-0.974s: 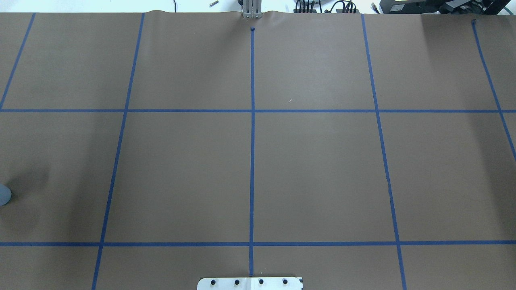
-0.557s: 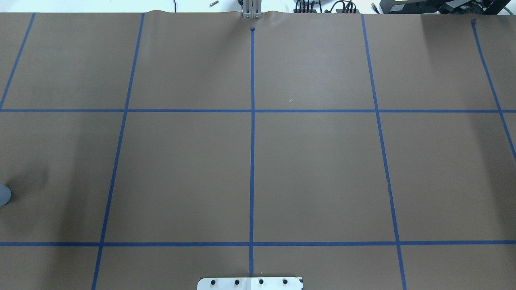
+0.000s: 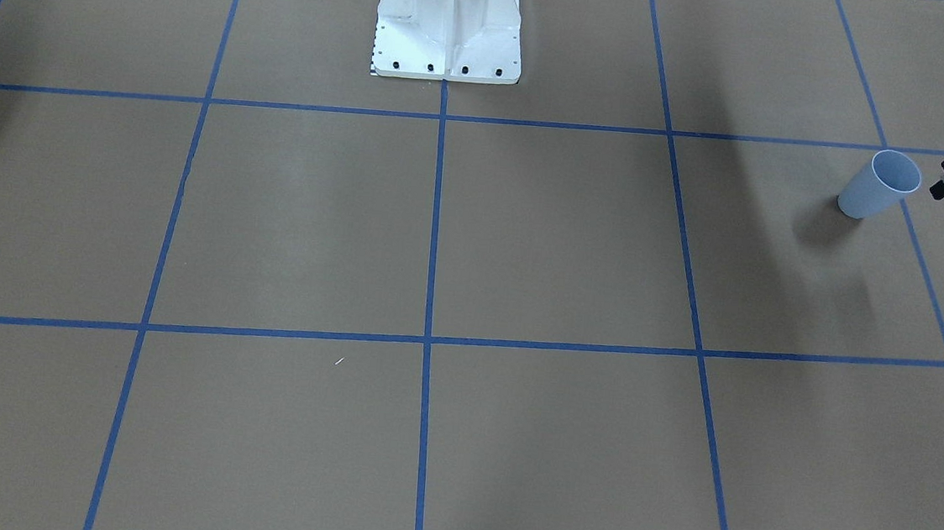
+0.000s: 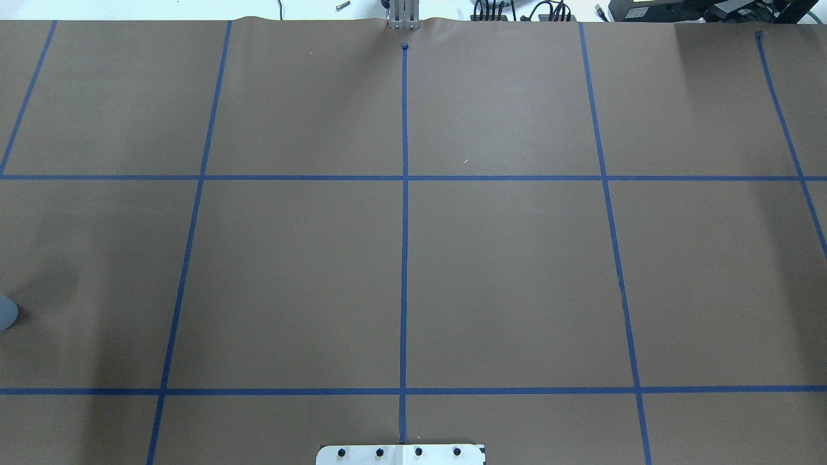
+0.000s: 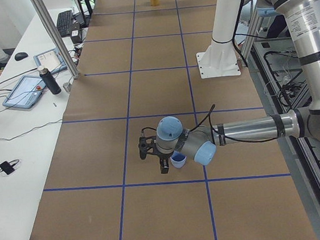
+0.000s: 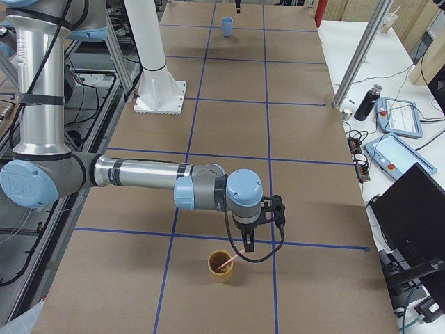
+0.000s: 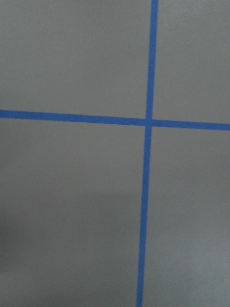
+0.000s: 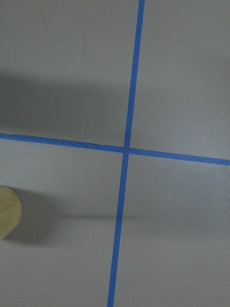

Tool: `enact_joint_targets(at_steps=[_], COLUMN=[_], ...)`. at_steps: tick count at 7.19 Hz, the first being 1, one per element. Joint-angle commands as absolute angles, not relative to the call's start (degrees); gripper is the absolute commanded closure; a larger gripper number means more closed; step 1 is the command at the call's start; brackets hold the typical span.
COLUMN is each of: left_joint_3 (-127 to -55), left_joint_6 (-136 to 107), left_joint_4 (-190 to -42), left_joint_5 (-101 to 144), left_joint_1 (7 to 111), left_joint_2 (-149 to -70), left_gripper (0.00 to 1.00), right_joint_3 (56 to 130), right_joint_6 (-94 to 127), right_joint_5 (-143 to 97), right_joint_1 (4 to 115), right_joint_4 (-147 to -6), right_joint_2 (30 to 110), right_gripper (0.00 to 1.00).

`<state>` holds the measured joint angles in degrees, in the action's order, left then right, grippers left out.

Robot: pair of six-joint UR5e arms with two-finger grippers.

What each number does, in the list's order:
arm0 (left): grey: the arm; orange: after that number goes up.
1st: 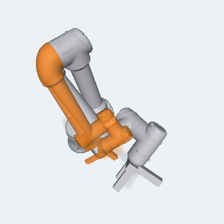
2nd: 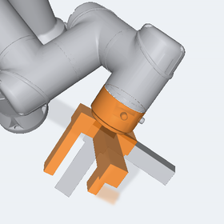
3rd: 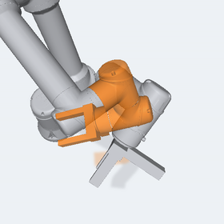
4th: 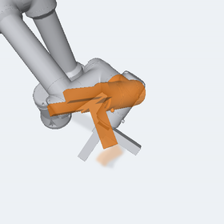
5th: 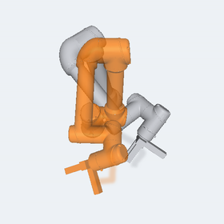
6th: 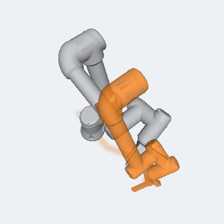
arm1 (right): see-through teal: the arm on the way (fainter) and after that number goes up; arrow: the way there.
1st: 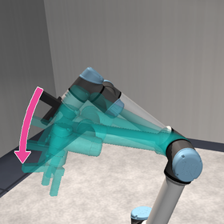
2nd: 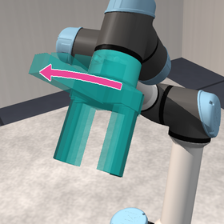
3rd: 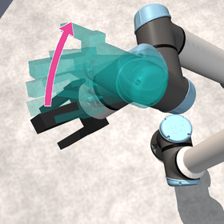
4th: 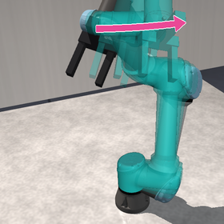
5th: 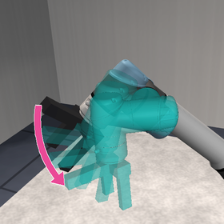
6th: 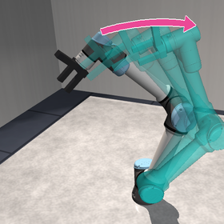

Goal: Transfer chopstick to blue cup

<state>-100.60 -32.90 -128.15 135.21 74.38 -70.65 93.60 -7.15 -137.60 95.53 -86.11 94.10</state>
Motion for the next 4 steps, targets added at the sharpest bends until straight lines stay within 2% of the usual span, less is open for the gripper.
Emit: enact_joint_targets(at_steps=[1, 4], left_joint_3=[-102.83, -101.87], left_joint_6=[-33.13, -33.22], left_joint_4=[-128.41, -128.15], left_joint_5=[135.35, 135.70], left_joint_1=[72.52, 69.18], left_joint_2=[-67.41, -67.32], left_gripper=[0.02, 0.02], right_joint_3=[93.60, 93.34], right_joint_6=[-7.03, -7.03], right_joint_5=[-137.90, -137.90], right_joint_1=[95.54, 95.54], right_joint_4=[-86.13, -86.13], right_joint_2=[94.13, 94.04], right_gripper=[0.00, 0.00])
